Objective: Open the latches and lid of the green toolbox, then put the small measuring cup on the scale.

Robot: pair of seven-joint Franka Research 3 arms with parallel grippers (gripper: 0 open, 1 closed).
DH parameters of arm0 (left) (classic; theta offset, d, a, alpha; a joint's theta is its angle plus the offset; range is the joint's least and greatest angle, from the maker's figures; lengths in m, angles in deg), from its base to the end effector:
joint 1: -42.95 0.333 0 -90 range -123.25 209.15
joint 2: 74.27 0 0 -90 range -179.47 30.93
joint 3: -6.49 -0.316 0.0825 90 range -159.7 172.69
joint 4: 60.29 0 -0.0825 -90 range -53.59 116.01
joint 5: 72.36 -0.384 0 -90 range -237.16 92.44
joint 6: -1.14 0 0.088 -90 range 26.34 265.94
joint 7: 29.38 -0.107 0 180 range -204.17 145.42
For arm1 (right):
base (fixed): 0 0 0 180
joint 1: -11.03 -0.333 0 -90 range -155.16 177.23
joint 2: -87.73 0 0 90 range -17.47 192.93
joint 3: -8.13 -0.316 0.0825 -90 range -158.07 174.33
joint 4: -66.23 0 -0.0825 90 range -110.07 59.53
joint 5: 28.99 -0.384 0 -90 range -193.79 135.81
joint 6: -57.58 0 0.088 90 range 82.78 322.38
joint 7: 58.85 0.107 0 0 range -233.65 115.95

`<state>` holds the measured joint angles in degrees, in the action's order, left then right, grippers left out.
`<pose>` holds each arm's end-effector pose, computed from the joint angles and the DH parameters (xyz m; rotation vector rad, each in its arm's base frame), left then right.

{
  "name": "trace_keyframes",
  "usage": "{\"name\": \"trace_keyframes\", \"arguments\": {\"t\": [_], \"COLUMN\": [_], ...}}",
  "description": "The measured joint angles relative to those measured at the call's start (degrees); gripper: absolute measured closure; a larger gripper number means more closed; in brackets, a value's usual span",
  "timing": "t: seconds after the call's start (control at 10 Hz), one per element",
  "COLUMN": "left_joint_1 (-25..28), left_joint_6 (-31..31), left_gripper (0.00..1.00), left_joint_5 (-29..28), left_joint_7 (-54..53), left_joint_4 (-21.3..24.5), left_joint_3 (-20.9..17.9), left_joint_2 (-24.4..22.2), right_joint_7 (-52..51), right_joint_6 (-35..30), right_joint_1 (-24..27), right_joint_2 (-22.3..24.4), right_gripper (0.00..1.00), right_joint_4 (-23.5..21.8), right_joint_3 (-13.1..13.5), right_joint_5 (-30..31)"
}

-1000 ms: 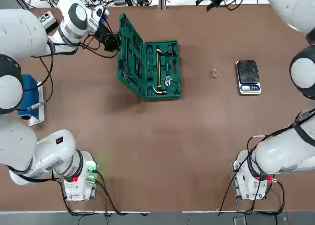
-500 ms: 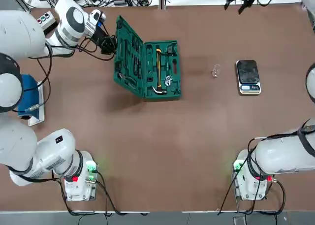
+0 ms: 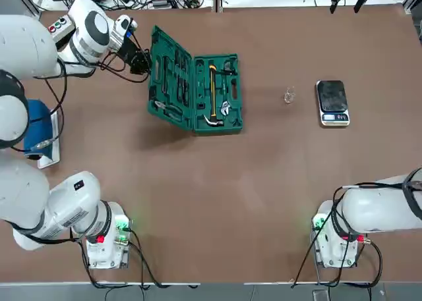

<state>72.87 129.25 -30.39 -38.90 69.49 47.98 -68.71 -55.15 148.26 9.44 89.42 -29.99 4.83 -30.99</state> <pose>0.5066 -0.1233 0.3265 2.5240 0.1637 -0.1596 0.5408 0.0504 0.5906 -3.1115 -0.0297 0.1082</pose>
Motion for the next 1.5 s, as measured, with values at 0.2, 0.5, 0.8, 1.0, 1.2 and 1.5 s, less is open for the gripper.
{"name": "trace_keyframes", "arguments": {"t": [0.2,0.5,0.8,1.0,1.2,1.5], "left_joint_1": [0.26,0.55,1.22,1.93,1.96,1.96], "left_joint_6": [2.38,3.91,5.25,5.88,7.28,9.07], "left_gripper": [0.99,0.99,0.99,0.99,0.99,0.99], "left_joint_5": [-0.21,-1.06,-4.23,-5.26,-5.34,-5.34], "left_joint_7": [-0.01,-0.26,-0.26,-0.28,-0.29,-0.29], "left_joint_4": [0.42,0.5,0.61,0.64,1.01,1.46], "left_joint_3": [-0.03,-0.21,-0.31,-0.4,-0.46,-0.48], "left_joint_2": [1.13,2.61,4.32,5.92,6.59,7.68], "right_joint_7": [0.17,0.33,4.09,5.39,8.39,14.04], "right_joint_6": [-0.2,3.0,16.29,24.82,31.63,41.47], "right_joint_1": [-0.15,-0.62,-1.25,-1.34,-1.33,-1.51], "right_joint_2": [-0.03,-0.22,-0.93,-1.37,-3.61,-9.47], "right_gripper": [0.0,0.0,0.0,0.0,0.0,0.0], "right_joint_4": [-0.27,-3.94,-14.87,-21.35,-25.91,-29.87], "right_joint_3": [-0.17,-1.43,-6.15,-7.29,-7.46,-8.84], "right_joint_5": [0.36,0.46,0.55,0.62,0.62,0.62]}}
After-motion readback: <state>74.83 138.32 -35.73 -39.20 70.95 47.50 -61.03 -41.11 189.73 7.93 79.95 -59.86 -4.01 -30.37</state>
